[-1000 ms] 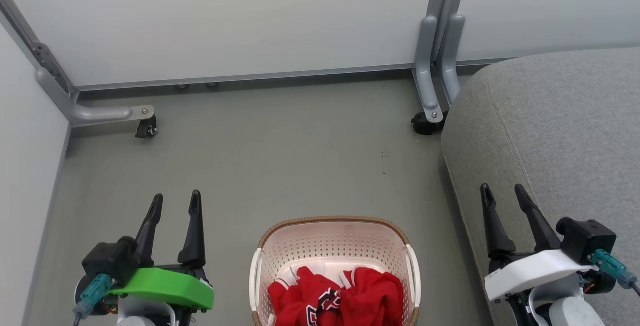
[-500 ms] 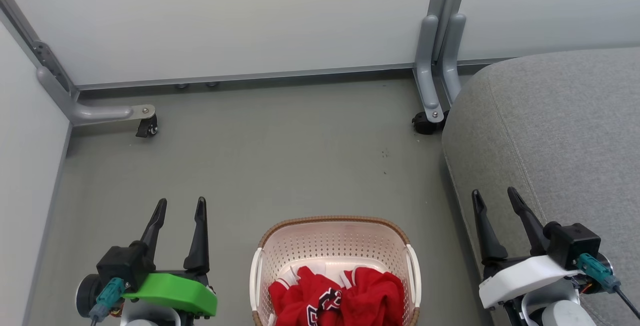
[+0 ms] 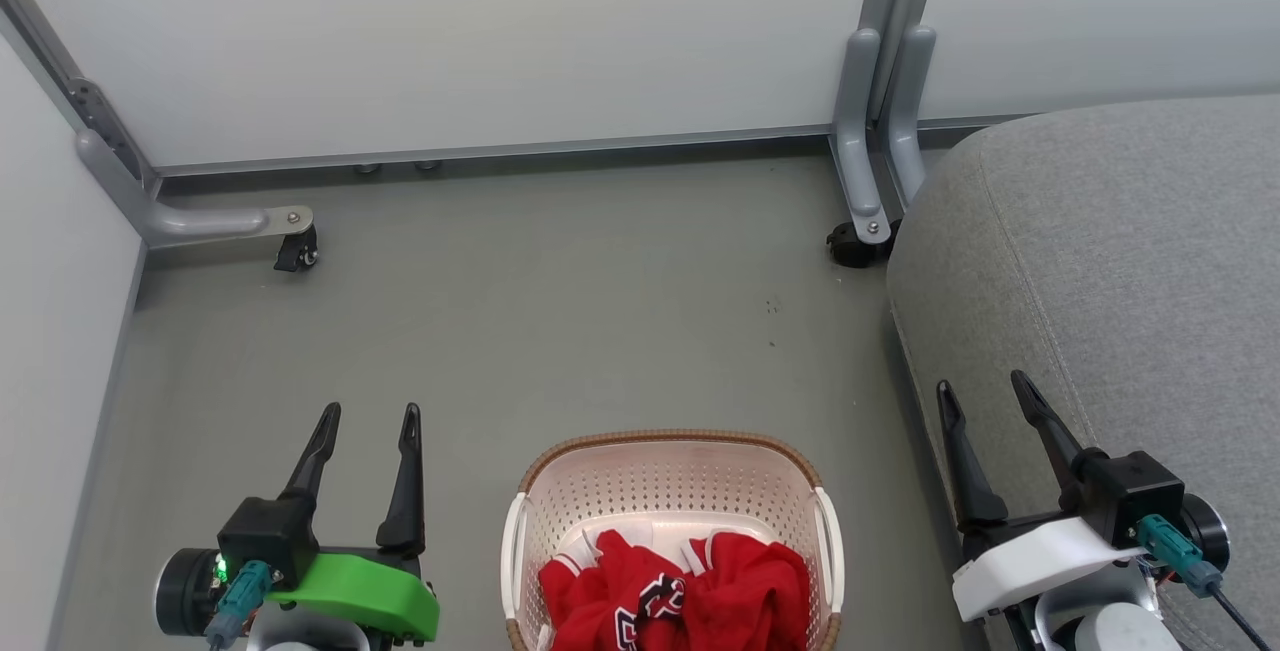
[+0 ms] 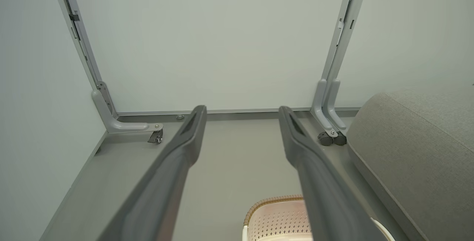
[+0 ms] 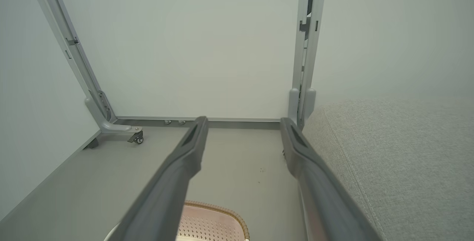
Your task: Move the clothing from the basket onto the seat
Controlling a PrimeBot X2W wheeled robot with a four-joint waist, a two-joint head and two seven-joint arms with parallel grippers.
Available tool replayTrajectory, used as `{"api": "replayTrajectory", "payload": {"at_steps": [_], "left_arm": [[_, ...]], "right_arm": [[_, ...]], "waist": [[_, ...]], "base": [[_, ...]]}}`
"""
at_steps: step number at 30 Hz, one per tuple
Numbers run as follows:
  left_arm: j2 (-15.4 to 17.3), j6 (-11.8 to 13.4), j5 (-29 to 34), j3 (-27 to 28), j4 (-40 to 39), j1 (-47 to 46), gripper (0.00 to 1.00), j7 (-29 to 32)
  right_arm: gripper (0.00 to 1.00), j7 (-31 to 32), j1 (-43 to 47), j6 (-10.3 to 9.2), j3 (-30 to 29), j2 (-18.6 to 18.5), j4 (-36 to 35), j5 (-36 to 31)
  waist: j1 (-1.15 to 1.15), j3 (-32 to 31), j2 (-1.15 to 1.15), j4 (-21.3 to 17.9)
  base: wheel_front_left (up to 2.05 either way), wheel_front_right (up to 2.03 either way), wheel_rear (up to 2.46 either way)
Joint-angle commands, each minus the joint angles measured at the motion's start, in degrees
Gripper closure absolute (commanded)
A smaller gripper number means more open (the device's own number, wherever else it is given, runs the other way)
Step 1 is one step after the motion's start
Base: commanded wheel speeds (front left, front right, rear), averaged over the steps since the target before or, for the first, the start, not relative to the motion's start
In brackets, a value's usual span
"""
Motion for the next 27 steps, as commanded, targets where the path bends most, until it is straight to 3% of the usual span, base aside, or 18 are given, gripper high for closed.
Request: {"api": "replayTrajectory", "payload": {"at_steps": [1, 23, 27], "left_arm": [[0.0, 0.0, 1.2, 0.0, 0.2, 0.1, 0.00, -0.6], [-0.4, 0.0, 0.9, 1.2, 0.8, -0.2, 0.00, -0.4], [-0.5, 0.0, 1.5, -2.5, 1.8, -1.8, 0.00, -0.4]], "right_arm": [[0.00, -0.5, 0.7, 0.02, -0.1, 0.0, -0.3, -1.0], [0.00, -0.1, 0.5, 0.01, -0.6, 0.8, -0.8, 0.5], [0.00, 0.0, -0.8, 0.01, -0.3, 0.8, -1.3, 1.0]], "waist": [[0.00, 0.0, 0.00, 0.0], [0.00, 0.1, 0.00, -0.2], [0.00, 1.5, 0.00, -1.0]], "base": [[0.00, 0.00, 0.00], [0.00, 0.00, 0.00], [0.00, 0.00, 0.00]]}}
